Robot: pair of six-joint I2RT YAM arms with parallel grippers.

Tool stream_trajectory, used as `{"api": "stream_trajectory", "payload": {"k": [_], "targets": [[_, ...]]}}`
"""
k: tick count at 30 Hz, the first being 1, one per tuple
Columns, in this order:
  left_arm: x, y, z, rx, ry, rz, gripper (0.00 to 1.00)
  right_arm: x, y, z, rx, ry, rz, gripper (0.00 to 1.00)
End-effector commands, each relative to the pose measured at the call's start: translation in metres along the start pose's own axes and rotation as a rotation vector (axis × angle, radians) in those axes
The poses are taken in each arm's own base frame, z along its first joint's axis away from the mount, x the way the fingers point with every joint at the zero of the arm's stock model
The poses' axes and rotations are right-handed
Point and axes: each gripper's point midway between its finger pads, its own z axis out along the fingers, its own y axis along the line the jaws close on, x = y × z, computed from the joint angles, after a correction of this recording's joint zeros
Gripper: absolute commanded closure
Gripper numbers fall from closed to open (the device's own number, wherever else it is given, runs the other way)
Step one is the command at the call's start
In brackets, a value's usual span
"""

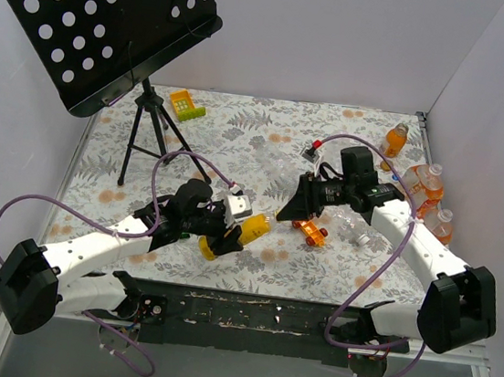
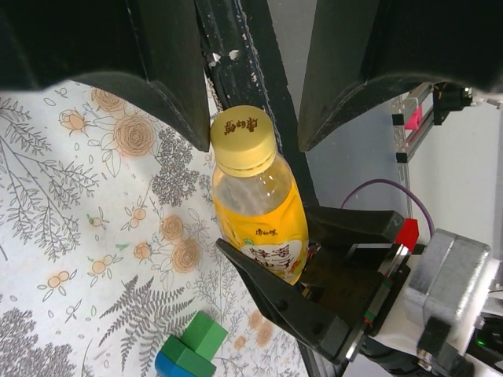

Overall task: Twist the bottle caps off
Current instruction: Unscrew the bottle cap from the plastic bottle.

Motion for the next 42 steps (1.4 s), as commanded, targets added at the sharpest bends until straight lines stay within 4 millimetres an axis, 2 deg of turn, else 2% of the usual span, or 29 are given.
{"api": "stream_trajectory", "payload": {"k": [1, 3, 5, 12, 14, 17, 18, 22, 28, 31, 34, 38, 42], "targets": [[-0.050, 0.004, -0.006, -0.017, -0.135, 0.077, 1.00, 0.006, 0.001, 0.004, -0.005, 0.029, 0.031, 0.45], [-0.050, 0.004, -0.006, -0.018, -0.135, 0.077, 1.00, 0.005, 0.002, 0.004, -0.011, 0.031, 0.028, 0.47], [-0.050, 0.004, -0.006, -0.020, -0.137, 0.078, 1.00, 0.003, 0.004, 0.004, -0.021, 0.029, 0.022, 0.55], [-0.045, 0.001, -0.005, -0.008, -0.126, 0.079, 1.00, -0.001, 0.019, 0.001, -0.107, 0.020, -0.074, 0.99], [-0.044, -0.002, -0.007, 0.008, -0.125, 0.080, 1.00, -0.001, 0.026, -0.002, -0.151, 0.021, -0.194, 0.99], [-0.045, -0.019, -0.011, 0.100, -0.142, 0.090, 1.00, 0.002, 0.041, -0.009, -0.255, 0.031, -0.469, 0.99], [-0.045, -0.026, -0.013, 0.137, -0.148, 0.088, 1.00, 0.009, 0.044, -0.012, -0.276, 0.055, -0.499, 0.99], [-0.040, -0.041, -0.020, 0.269, -0.148, 0.050, 1.00, 0.008, 0.047, -0.023, -0.310, 0.088, -0.880, 0.99], [-0.032, -0.056, -0.029, 0.426, -0.118, -0.027, 1.00, -0.015, 0.041, -0.031, -0.203, 0.089, -1.278, 0.99], [-0.032, -0.058, -0.032, 0.442, -0.118, -0.032, 1.00, -0.027, 0.038, -0.035, -0.121, 0.070, -1.369, 0.99], [-0.032, -0.063, -0.035, 0.482, -0.124, -0.040, 1.00, -0.030, 0.039, -0.039, -0.092, 0.066, -1.416, 0.99], [-0.030, -0.064, -0.033, 0.508, -0.109, -0.056, 1.00, -0.017, 0.039, -0.037, -0.126, 0.070, -1.431, 0.99], [-0.031, -0.068, -0.033, 0.562, -0.100, -0.078, 1.00, -0.013, 0.035, -0.038, -0.115, 0.097, -1.475, 0.99]]}}
